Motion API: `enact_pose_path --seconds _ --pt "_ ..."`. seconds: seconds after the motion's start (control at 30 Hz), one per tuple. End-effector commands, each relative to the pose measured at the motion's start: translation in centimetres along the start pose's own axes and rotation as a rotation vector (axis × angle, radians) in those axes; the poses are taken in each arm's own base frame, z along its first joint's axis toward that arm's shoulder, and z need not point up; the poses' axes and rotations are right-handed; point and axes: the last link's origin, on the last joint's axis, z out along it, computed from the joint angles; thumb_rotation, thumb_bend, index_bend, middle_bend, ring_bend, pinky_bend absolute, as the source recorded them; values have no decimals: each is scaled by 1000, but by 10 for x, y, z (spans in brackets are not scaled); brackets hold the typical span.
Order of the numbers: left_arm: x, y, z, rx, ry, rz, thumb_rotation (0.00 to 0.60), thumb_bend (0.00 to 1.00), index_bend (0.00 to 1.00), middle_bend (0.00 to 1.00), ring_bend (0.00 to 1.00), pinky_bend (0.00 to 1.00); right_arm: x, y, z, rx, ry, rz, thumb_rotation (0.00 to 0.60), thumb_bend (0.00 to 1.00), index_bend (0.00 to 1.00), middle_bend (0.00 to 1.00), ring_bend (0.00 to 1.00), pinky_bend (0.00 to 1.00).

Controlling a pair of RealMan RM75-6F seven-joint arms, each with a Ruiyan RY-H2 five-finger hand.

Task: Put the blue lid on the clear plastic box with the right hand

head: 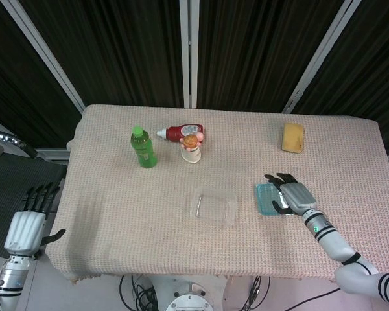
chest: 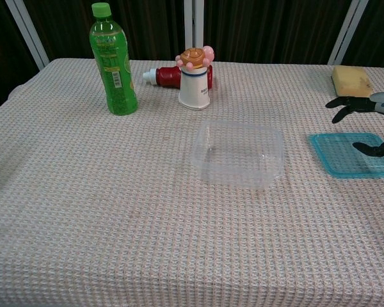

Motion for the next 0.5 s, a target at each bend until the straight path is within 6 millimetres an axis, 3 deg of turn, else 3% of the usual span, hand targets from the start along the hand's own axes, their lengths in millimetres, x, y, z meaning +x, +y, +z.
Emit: enact_pose_path --seconds 0.03,0.5 --pt "-1 0 0 -2 -1 -2 600 0 58 0 0 2 -7 6 -15 -36 0 -67 600 17 0 70 0 0" --pt "-1 -1 -1 -5 -4 -5 600 0 57 0 0 1 -12 2 6 -71 -100 -240 600 12 0 86 0 0"
